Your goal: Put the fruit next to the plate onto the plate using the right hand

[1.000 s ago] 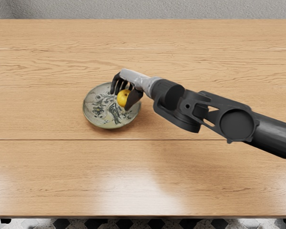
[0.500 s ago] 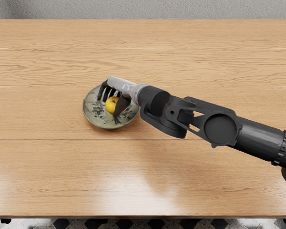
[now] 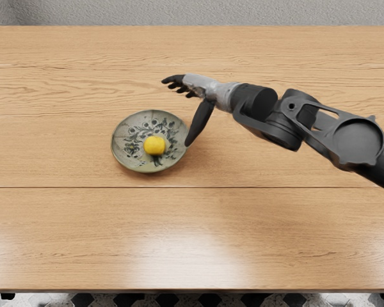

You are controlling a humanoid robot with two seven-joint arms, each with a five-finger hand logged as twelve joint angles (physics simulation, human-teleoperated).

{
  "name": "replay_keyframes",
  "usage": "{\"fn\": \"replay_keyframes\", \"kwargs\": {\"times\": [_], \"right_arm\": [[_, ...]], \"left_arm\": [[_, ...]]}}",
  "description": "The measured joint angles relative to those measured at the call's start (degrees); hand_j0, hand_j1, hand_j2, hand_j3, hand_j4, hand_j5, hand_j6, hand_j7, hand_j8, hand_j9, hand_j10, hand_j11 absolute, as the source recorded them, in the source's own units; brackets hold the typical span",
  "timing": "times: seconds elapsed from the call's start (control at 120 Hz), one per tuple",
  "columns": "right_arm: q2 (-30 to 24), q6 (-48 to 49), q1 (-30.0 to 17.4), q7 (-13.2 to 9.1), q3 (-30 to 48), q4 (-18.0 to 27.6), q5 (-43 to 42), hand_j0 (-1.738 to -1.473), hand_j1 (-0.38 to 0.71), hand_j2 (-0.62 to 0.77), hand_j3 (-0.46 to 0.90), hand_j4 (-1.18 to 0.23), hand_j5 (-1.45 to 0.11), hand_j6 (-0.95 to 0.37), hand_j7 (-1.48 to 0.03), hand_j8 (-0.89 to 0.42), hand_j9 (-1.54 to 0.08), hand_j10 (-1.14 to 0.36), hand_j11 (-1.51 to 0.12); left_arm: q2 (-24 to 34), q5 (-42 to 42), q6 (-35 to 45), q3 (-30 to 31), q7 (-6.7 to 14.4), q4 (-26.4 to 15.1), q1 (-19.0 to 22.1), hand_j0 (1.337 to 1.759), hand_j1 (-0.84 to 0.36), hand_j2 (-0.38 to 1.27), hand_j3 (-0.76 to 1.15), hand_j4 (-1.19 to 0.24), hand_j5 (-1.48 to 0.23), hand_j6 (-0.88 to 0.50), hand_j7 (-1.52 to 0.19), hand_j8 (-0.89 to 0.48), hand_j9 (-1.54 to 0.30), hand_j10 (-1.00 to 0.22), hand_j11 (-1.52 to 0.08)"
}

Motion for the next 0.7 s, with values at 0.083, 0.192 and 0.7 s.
{"fn": "replay_keyframes", "kwargs": {"times": [0.083,0.192,0.7], "right_arm": [[-6.68,9.75,-0.36,0.08,2.44,0.87,11.59,-1.658,-0.26,0.00,0.00,-0.08,-0.10,-0.07,-0.10,-0.07,-0.10,-0.07,-0.10],[-15.36,21.74,-2.67,0.33,5.58,1.22,22.59,-1.658,-0.29,0.00,0.00,-0.05,-0.07,-0.05,-0.07,-0.05,-0.07,-0.05,-0.07],[-26.40,29.38,-13.21,0.56,16.96,-0.51,31.21,-1.658,-0.33,0.00,0.00,-0.02,-0.02,-0.02,-0.02,-0.02,-0.02,-0.02,-0.02]], "left_arm": [[0.00,-0.05,-0.03,-0.01,0.00,-0.03,0.01,1.658,0.35,0.00,0.00,0.00,0.00,0.00,0.00,0.00,0.00,0.00,0.00],[0.00,-0.05,-0.04,0.00,0.00,-0.02,0.00,1.658,0.35,0.00,0.00,0.00,0.00,0.00,0.00,0.00,0.00,0.00,0.00],[0.00,-0.17,-0.06,-0.08,0.00,-0.06,0.09,1.658,0.35,0.00,0.00,0.00,0.00,0.00,0.00,0.00,0.00,0.00,0.00]]}}
